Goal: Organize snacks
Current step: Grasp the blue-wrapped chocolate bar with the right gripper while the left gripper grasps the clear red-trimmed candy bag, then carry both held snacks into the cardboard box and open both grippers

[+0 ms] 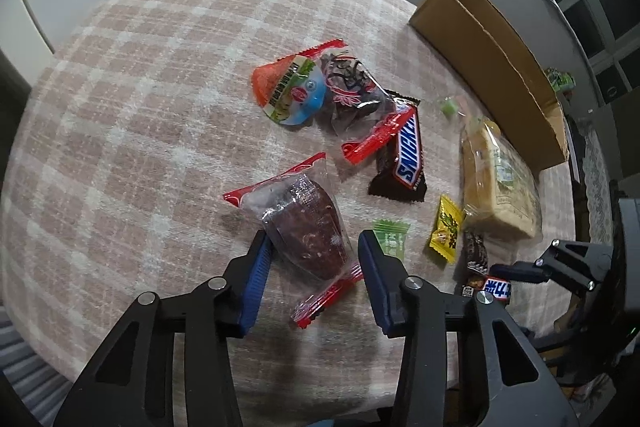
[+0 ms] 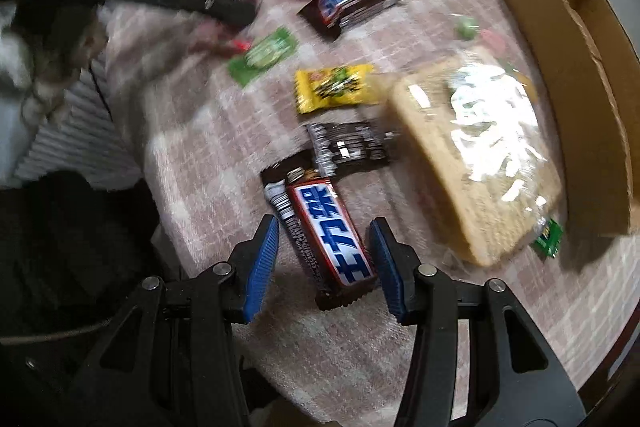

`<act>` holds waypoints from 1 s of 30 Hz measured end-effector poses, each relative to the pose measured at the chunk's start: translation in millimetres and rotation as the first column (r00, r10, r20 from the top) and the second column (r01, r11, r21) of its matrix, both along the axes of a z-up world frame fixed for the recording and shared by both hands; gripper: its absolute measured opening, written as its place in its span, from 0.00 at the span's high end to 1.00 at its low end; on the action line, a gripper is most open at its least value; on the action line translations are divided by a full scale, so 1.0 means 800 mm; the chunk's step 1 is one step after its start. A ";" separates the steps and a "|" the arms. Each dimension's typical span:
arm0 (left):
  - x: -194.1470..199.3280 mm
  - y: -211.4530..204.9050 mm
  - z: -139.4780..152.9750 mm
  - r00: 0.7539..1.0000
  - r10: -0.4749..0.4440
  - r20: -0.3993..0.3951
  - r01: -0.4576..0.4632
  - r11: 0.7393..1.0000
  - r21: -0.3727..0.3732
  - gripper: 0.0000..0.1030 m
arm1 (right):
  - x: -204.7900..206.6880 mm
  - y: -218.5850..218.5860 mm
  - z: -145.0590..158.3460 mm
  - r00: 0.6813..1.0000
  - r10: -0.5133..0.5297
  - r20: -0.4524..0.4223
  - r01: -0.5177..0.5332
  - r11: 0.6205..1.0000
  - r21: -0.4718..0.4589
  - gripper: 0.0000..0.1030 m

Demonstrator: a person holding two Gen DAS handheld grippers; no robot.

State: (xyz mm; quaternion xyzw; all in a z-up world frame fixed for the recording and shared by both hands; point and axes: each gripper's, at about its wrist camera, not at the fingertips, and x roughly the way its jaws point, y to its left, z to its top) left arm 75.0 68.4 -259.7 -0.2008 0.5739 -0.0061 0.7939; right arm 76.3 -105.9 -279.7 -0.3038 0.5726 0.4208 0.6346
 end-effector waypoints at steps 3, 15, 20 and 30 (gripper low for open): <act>-0.002 0.003 0.000 1.000 0.001 0.001 -0.001 1.000 0.000 0.59 | 0.001 0.003 0.001 1.000 -0.016 0.017 0.016 1.000 -0.004 0.65; -0.010 0.016 0.007 1.000 0.022 0.018 -0.022 1.000 -0.011 0.62 | 0.002 -0.041 0.021 0.965 -0.262 -0.029 0.264 0.959 0.103 0.71; -0.015 0.022 0.020 0.999 0.031 0.038 -0.031 0.999 -0.007 0.62 | 0.001 -0.067 0.042 0.939 -0.341 -0.044 0.344 0.925 0.161 0.71; 0.007 0.002 0.067 0.993 -0.020 0.117 0.023 1.000 -0.016 0.62 | 0.024 -0.088 0.092 0.897 -0.442 -0.002 0.426 0.864 0.266 0.71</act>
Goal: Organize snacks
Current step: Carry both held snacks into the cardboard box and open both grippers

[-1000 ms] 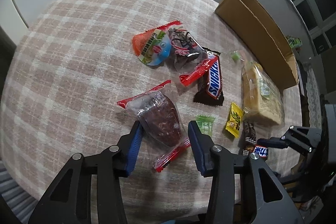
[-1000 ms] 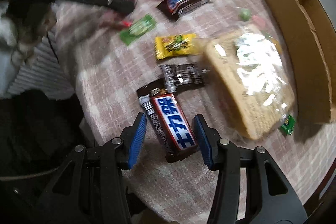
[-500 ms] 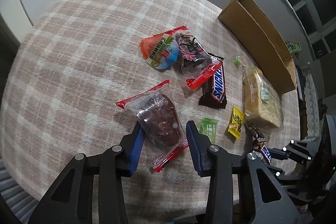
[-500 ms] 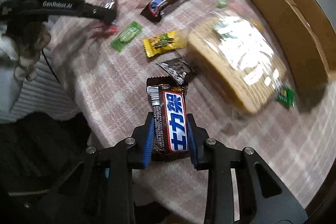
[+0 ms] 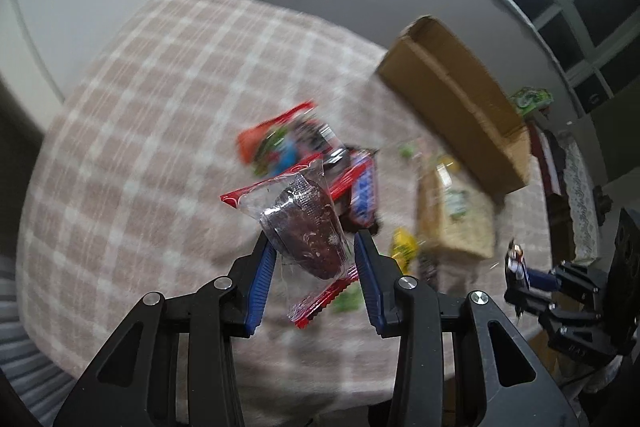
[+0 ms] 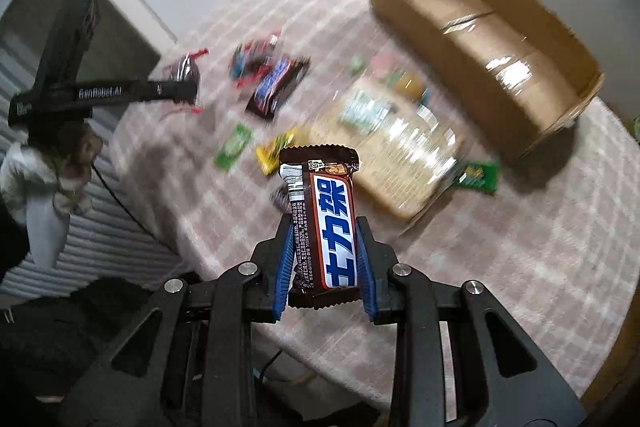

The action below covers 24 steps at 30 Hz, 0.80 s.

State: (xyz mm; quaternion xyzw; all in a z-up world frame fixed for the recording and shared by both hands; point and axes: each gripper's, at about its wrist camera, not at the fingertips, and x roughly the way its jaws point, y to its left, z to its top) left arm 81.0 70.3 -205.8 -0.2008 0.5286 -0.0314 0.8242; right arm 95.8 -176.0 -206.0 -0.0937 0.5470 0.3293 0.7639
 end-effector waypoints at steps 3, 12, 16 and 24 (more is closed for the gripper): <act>0.023 -0.017 0.017 0.998 -0.043 0.036 0.043 0.999 -0.008 0.63 | 0.021 -0.008 0.016 0.997 -0.050 0.051 0.049 0.999 0.008 0.71; 0.115 -0.083 0.044 0.978 -0.179 0.107 0.179 0.984 0.009 0.63 | 0.108 -0.037 0.039 0.972 -0.178 0.155 0.182 0.983 -0.015 0.71; 0.154 -0.111 0.048 0.968 -0.220 0.119 0.220 0.975 0.006 0.63 | 0.140 -0.052 0.035 0.959 -0.226 0.169 0.235 0.971 -0.033 0.71; 0.206 -0.158 0.042 0.952 -0.285 0.109 0.285 0.958 0.016 0.63 | 0.180 -0.068 0.007 0.948 -0.279 0.150 0.294 0.952 -0.089 0.71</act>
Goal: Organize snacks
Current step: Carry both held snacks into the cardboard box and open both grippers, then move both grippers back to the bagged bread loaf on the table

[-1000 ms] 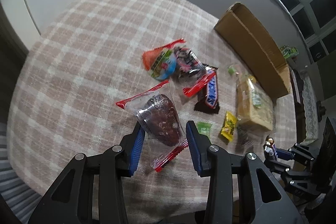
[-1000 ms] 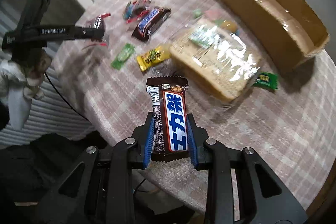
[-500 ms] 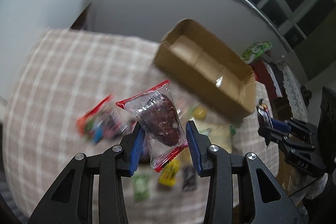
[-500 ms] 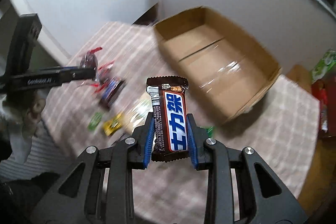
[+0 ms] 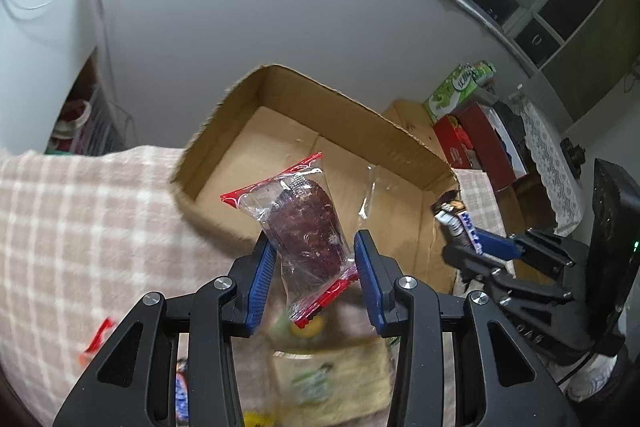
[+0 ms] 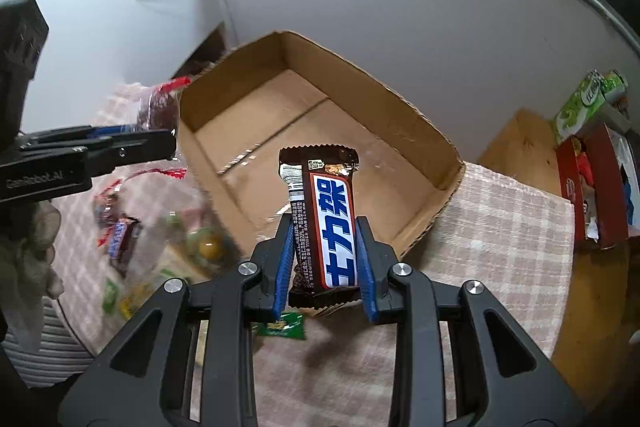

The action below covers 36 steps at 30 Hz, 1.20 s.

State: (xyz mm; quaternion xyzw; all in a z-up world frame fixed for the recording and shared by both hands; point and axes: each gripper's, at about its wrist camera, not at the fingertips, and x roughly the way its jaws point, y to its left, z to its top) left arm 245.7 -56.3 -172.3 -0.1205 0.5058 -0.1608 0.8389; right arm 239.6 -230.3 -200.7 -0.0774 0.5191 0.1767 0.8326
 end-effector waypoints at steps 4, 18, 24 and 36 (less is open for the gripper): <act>0.012 -0.015 -0.010 1.000 -0.017 -0.020 0.018 1.000 0.008 0.63 | 0.008 -0.001 -0.009 1.000 -0.008 -0.017 0.007 1.000 -0.010 0.71; 0.014 -0.007 -0.010 0.999 -0.009 -0.041 0.010 1.000 0.023 0.44 | 0.011 -0.002 -0.009 0.999 -0.032 -0.007 0.032 0.999 -0.018 0.41; -0.003 0.018 0.004 1.000 0.003 -0.019 -0.003 1.000 0.004 0.43 | -0.005 -0.009 0.004 0.999 -0.047 -0.003 0.047 0.999 0.023 0.41; -0.093 0.075 -0.032 0.990 0.062 -0.124 -0.070 0.996 -0.061 0.44 | -0.086 -0.043 -0.013 0.983 -0.114 -0.145 0.147 0.958 0.246 0.41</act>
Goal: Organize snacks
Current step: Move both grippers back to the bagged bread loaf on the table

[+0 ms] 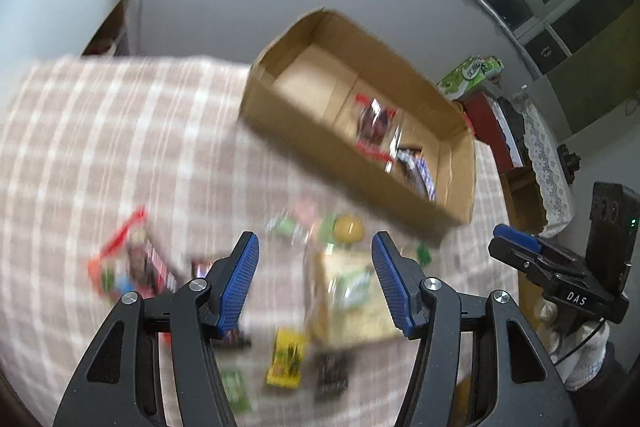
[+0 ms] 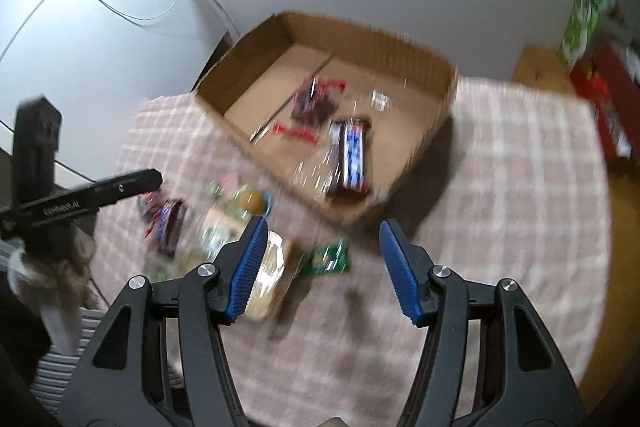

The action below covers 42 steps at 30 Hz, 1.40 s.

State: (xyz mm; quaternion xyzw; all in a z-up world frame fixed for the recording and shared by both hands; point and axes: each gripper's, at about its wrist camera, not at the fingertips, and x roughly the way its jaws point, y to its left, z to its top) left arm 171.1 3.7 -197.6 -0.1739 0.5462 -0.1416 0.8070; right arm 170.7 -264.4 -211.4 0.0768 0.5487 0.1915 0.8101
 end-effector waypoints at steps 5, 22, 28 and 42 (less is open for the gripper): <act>-0.029 0.009 -0.029 0.996 0.039 -0.082 -0.047 0.994 -0.097 0.45 | -0.024 -0.008 -0.040 0.991 -0.038 -0.132 0.055 0.991 0.126 0.46; 0.004 -0.008 -0.057 0.986 -0.004 -0.166 -0.033 0.975 -0.218 0.51 | 0.009 0.014 -0.090 0.955 -0.069 -0.288 0.151 0.950 0.272 0.68; 0.000 -0.030 -0.056 0.984 -0.065 -0.167 0.032 0.980 -0.195 0.57 | 0.010 0.026 -0.093 0.954 -0.042 -0.296 0.124 0.956 0.264 0.73; -0.013 -0.042 -0.061 0.979 -0.106 -0.172 0.083 0.987 -0.139 0.58 | 0.004 0.033 -0.094 0.949 -0.001 -0.315 0.082 0.967 0.243 0.77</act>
